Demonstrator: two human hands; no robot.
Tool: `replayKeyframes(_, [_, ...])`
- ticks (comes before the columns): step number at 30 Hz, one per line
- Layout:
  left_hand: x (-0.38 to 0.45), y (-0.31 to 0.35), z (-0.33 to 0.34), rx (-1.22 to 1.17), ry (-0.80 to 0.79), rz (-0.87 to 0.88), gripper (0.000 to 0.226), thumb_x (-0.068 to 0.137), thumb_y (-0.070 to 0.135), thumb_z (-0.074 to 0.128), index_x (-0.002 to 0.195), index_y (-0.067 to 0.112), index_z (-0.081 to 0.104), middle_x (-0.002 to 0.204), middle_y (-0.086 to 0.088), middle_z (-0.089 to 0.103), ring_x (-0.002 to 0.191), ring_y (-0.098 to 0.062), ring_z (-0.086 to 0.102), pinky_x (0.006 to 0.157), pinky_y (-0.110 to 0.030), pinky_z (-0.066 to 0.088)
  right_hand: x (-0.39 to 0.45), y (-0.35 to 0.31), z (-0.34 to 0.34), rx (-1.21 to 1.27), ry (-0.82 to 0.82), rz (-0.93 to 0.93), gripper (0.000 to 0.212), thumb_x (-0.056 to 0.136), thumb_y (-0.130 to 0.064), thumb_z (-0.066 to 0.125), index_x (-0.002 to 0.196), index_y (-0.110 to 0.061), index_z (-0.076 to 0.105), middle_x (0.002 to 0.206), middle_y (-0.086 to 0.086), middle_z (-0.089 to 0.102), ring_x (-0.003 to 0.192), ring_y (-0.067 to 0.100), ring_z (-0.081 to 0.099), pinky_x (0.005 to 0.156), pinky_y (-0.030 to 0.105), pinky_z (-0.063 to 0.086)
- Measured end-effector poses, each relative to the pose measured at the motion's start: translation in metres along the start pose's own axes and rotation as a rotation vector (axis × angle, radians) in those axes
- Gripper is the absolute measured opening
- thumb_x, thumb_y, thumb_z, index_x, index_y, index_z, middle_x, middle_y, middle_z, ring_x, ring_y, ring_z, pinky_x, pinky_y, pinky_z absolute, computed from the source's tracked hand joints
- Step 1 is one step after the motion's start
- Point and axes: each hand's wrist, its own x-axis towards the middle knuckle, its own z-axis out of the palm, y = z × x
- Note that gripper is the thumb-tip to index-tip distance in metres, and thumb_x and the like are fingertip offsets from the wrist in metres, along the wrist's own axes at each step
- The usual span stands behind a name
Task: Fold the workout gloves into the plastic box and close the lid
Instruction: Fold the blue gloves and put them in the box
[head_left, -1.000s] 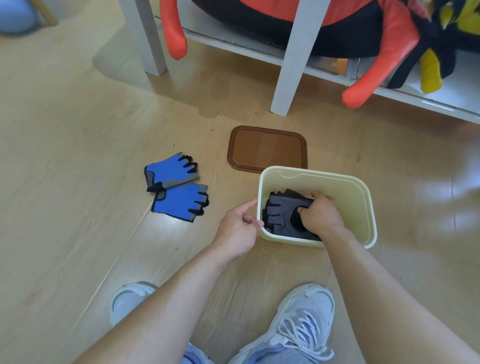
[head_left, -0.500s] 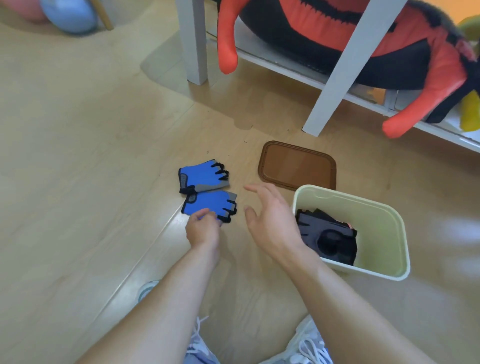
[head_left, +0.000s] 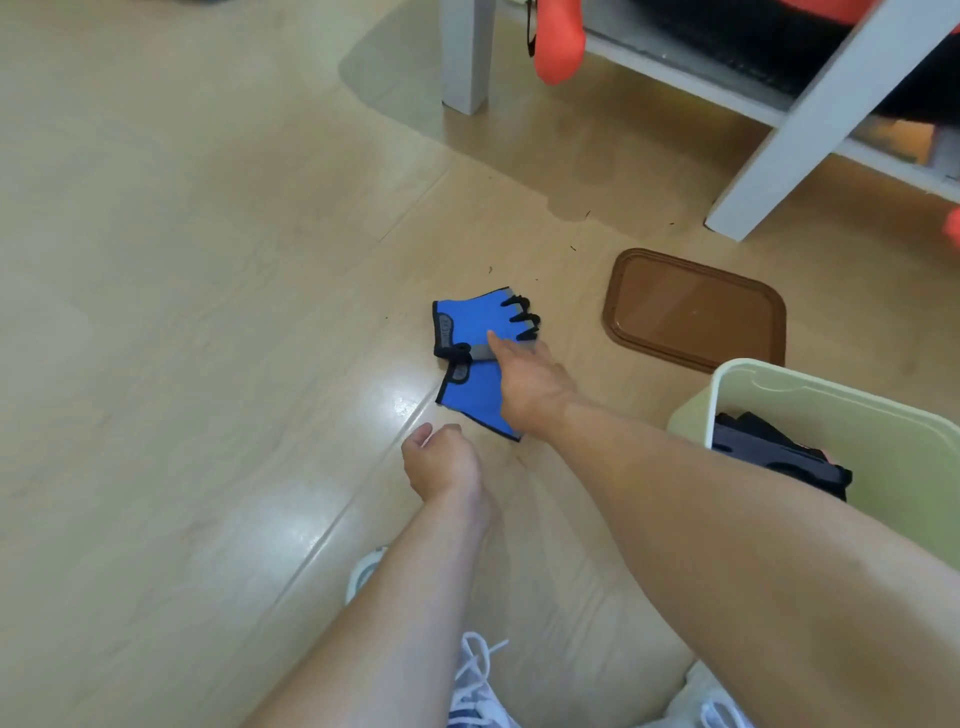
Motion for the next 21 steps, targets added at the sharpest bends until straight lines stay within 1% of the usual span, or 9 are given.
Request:
replayKeyframes(2, [0.005, -0.001, 0.004, -0.002, -0.027, -0.026, 0.050, 0.086, 0.019, 0.059, 0.136, 0.025, 0.055, 0.129, -0.007, 0.066, 0.113, -0.032, 0.068, 0.100, -0.047, 0.055, -0.002, 0.002, 0.005, -0.030, 0.070, 0.023, 0.085, 0.090, 0.000, 0.059, 0.162, -0.019, 0.019, 0.154, 0.005, 0.039, 0.142, 0.030, 0.035, 0.109, 0.041, 0.043])
replayKeyframes(4, [0.006, -0.001, 0.006, 0.017, -0.057, -0.037, 0.047, 0.088, 0.018, 0.059, 0.135, 0.023, 0.055, 0.127, -0.004, 0.066, 0.114, -0.031, 0.067, 0.099, -0.044, 0.055, -0.012, 0.004, 0.010, -0.011, 0.127, 0.056, 0.059, 0.092, -0.004, 0.060, 0.147, -0.015, 0.042, 0.138, 0.009, 0.054, 0.129, 0.030, 0.048, 0.101, 0.039, 0.045])
replayKeyframes(6, [0.001, 0.001, 0.007, 0.019, -0.071, -0.038, 0.031, 0.092, 0.016, 0.059, 0.122, 0.021, 0.054, 0.115, -0.001, 0.063, 0.111, -0.030, 0.067, 0.092, -0.037, 0.054, -0.028, 0.006, 0.017, 0.036, 0.152, 0.085, 0.038, 0.094, -0.008, 0.059, 0.131, -0.015, 0.055, 0.126, 0.008, 0.061, 0.120, 0.029, 0.055, 0.092, 0.037, 0.046])
replayKeyframes(8, [-0.008, 0.002, 0.007, 0.022, -0.087, -0.037, 0.030, 0.092, 0.020, 0.062, 0.121, 0.018, 0.054, 0.117, -0.004, 0.064, 0.112, -0.032, 0.066, 0.093, -0.040, 0.055, -0.047, 0.010, 0.019, 0.150, 0.197, 0.113, 0.027, 0.094, -0.014, 0.058, 0.120, -0.018, 0.062, 0.120, 0.004, 0.062, 0.116, 0.026, 0.056, 0.087, 0.035, 0.046])
replayKeyframes(10, [-0.017, 0.002, 0.005, 0.040, -0.137, -0.037, 0.047, 0.086, 0.034, 0.065, 0.129, 0.015, 0.060, 0.125, -0.007, 0.068, 0.114, -0.033, 0.067, 0.099, -0.045, 0.055, -0.070, 0.010, 0.015, 0.341, 0.279, 0.142, 0.022, 0.094, -0.018, 0.057, 0.114, -0.023, 0.065, 0.115, -0.001, 0.063, 0.110, 0.022, 0.058, 0.082, 0.032, 0.046])
replayKeyframes(13, [-0.030, -0.002, 0.006, 0.049, -0.358, 0.015, 0.058, 0.072, 0.056, 0.063, 0.117, 0.021, 0.072, 0.112, -0.004, 0.079, 0.106, -0.029, 0.074, 0.100, -0.051, 0.056, -0.107, 0.008, 0.002, 0.542, 0.416, 0.113, 0.015, 0.094, -0.022, 0.057, 0.105, -0.031, 0.061, 0.100, -0.010, 0.062, 0.093, 0.015, 0.059, 0.070, 0.028, 0.040])
replayKeyframes(17, [-0.073, 0.010, 0.007, 0.057, -0.559, 0.199, 0.060, 0.071, 0.069, 0.062, 0.108, 0.024, 0.076, 0.115, -0.005, 0.078, 0.110, -0.025, 0.073, 0.103, -0.047, 0.053, -0.152, 0.015, -0.023, 0.518, 0.493, 0.000, 0.014, 0.095, -0.028, 0.063, 0.109, -0.029, 0.064, 0.084, -0.010, 0.060, 0.085, 0.014, 0.056, 0.071, 0.032, 0.046])
replayKeyframes(19, [-0.098, 0.018, 0.005, 0.090, -0.641, 0.259, 0.057, 0.072, 0.068, 0.069, 0.102, 0.021, 0.077, 0.104, -0.006, 0.078, 0.097, -0.026, 0.075, 0.089, -0.042, 0.057, -0.172, 0.024, -0.038, 0.433, 0.521, -0.050, 0.018, 0.094, -0.028, 0.066, 0.112, -0.026, 0.070, 0.086, -0.008, 0.064, 0.090, 0.016, 0.055, 0.080, 0.034, 0.048])
replayKeyframes(21, [-0.117, 0.022, 0.005, 0.141, -0.672, 0.309, 0.039, 0.083, 0.051, 0.075, 0.099, 0.015, 0.076, 0.090, -0.009, 0.076, 0.080, -0.028, 0.073, 0.074, -0.040, 0.057, -0.190, 0.034, -0.052, 0.220, 0.560, -0.125, 0.018, 0.094, -0.035, 0.066, 0.106, -0.027, 0.075, 0.089, -0.007, 0.066, 0.093, 0.020, 0.052, 0.087, 0.034, 0.043])
